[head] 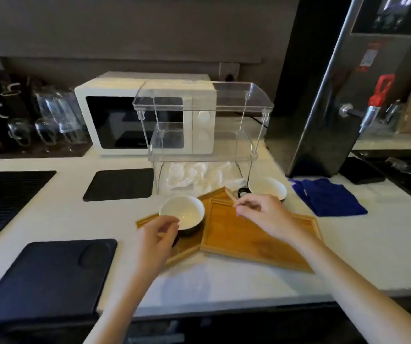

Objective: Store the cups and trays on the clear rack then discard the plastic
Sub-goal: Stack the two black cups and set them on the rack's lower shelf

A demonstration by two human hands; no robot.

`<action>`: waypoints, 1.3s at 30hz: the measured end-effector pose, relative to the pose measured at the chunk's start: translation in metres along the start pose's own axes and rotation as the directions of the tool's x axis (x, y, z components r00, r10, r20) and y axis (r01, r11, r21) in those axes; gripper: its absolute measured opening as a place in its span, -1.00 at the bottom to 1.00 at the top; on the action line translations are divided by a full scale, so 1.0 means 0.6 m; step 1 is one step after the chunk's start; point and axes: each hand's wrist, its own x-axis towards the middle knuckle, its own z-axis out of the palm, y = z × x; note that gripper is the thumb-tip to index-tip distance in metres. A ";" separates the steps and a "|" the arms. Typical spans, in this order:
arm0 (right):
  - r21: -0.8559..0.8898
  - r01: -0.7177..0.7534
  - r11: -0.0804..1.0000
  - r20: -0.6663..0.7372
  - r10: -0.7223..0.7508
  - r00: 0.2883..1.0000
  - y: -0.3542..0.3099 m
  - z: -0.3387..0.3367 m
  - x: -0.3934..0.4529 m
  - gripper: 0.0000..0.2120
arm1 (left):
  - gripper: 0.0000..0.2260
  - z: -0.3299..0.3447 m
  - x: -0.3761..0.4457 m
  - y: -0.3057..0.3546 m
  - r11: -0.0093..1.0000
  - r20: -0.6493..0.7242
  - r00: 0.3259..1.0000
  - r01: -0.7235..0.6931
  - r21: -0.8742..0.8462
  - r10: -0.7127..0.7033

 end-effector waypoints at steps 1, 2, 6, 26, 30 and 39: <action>0.083 -0.010 0.996 -0.074 0.016 0.997 0.009 -0.005 0.008 -0.87 | -0.86 0.006 0.005 -0.006 0.999 -0.050 0.999 0.004 -0.032 -0.006; 0.151 -0.030 0.988 -0.154 0.053 0.987 0.017 -0.010 0.014 -0.85 | -0.79 0.012 0.011 -0.011 1.000 -0.106 0.994 0.017 -0.025 -0.020; 0.204 -0.068 0.977 -0.384 0.144 0.912 0.069 -0.012 0.040 -0.74 | -0.32 0.041 0.024 -0.039 0.988 -0.114 0.983 0.151 0.040 -0.146; 0.107 -0.304 0.947 -0.486 0.317 0.815 0.190 -0.013 0.110 0.03 | -0.09 0.075 0.055 -0.072 0.974 -0.136 0.970 0.186 -0.126 -0.202; 0.172 -0.281 0.944 -0.517 0.329 0.790 0.182 -0.011 0.101 0.02 | -0.10 0.071 0.054 -0.073 0.969 -0.151 0.966 0.186 -0.163 -0.211; 0.251 -0.158 0.955 -0.535 0.273 0.799 0.132 -0.018 0.084 -0.06 | -0.18 0.058 0.052 -0.060 0.973 -0.191 0.970 0.109 -0.205 -0.149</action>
